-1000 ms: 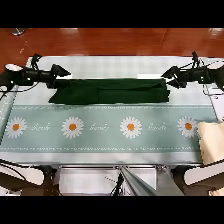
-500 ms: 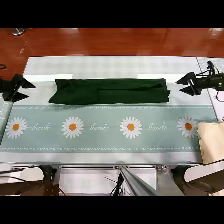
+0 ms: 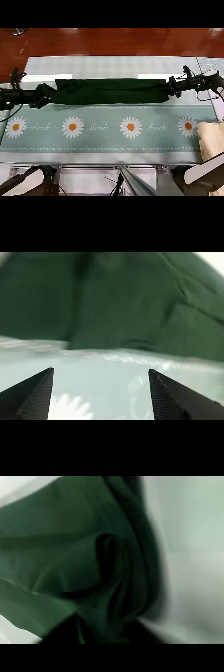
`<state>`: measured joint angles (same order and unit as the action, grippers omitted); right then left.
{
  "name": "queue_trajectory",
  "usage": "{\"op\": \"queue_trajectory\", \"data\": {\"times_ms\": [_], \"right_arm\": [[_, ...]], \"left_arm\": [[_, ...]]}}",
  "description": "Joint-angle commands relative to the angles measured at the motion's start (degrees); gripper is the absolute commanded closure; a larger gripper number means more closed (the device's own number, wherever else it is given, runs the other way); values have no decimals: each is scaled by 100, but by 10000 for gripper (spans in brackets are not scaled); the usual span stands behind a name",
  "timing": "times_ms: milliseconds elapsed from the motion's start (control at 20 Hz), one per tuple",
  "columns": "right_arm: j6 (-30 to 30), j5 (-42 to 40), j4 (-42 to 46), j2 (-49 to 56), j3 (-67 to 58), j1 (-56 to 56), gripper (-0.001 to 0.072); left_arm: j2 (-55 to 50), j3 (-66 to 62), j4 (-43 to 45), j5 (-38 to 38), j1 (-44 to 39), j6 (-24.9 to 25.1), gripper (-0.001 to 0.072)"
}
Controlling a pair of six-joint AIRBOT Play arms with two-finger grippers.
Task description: Fold the shirts.
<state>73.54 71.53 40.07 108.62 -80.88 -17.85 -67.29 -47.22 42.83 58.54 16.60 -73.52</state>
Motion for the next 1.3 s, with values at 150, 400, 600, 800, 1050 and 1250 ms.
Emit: {"op": "queue_trajectory", "data": {"times_ms": [150,400,600,800,1050,1250], "right_arm": [[-590,984,398,-949,24,173,694],[-568,710,1185,-3823,1655,153,694],[-105,575,1097,-6288,3222,153,693],[621,699,1062,-7973,3882,153,693],[1010,1150,1073,-8631,3886,153,694],[1014,1204,1084,-8627,3886,153,694]], "left_arm": [[-157,129,-306,-155,-1368,299,682],[-205,125,-474,-531,-2850,201,684],[-726,-334,-476,-1172,-4282,-136,684],[-1910,-1727,-492,-1224,-5090,-332,684],[-3314,-3152,-592,-925,-5982,-566,683],[-3926,-3346,-973,-450,-6701,-562,683]]}}
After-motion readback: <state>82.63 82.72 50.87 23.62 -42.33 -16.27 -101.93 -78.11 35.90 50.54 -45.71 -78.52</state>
